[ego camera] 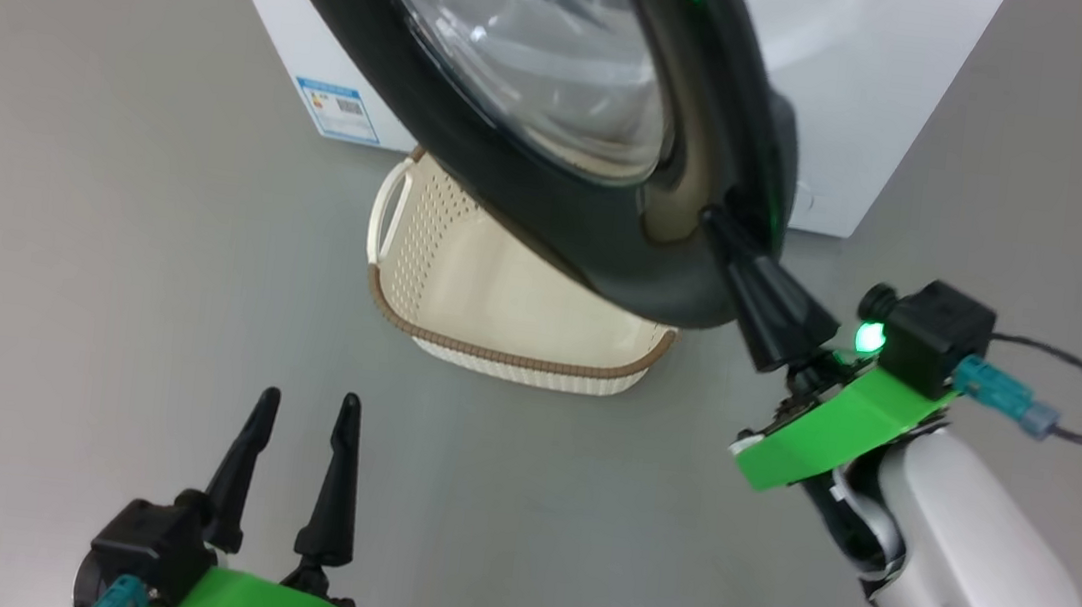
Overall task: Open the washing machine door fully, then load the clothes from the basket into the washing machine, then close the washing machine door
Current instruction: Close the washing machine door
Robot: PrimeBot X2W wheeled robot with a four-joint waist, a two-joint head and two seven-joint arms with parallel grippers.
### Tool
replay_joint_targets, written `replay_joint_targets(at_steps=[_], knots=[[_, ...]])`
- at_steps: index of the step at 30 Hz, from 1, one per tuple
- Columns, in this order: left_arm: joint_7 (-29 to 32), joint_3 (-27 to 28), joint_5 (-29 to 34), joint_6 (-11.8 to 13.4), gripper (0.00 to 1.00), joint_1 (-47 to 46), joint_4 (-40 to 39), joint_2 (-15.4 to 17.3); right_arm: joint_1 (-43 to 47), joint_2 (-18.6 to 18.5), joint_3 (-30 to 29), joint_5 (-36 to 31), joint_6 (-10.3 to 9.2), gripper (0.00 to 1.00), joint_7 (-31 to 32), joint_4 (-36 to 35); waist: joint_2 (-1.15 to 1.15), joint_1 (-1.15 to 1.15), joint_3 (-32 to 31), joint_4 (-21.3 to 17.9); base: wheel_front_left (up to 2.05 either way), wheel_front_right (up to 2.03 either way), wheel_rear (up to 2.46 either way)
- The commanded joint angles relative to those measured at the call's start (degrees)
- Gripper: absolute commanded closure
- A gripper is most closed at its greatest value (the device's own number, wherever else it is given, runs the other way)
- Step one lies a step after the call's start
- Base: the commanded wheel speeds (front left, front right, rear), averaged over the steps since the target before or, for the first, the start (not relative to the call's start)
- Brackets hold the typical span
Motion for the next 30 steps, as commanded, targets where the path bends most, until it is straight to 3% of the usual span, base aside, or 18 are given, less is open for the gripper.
replay_joint_targets(at_steps=[1, 30], knots=[[-0.37, 1.30, -0.48, 0.67, 0.00, -1.78, -1.89, 0.52, -1.33, -0.20, -0.31, 0.25, 0.08, 1.00, -0.26, -1.64, 0.00, 0.00, 1.66, 0.44, 0.00, 0.00, 0.00], [-0.37, -5.67, -2.22, 4.99, 0.00, -6.34, -6.11, 0.52, -13.16, -9.84, -9.32, 1.29, 0.08, 1.00, -0.26, -6.49, 0.00, 0.00, 18.38, 3.80, 0.00, 0.00, 0.00]])
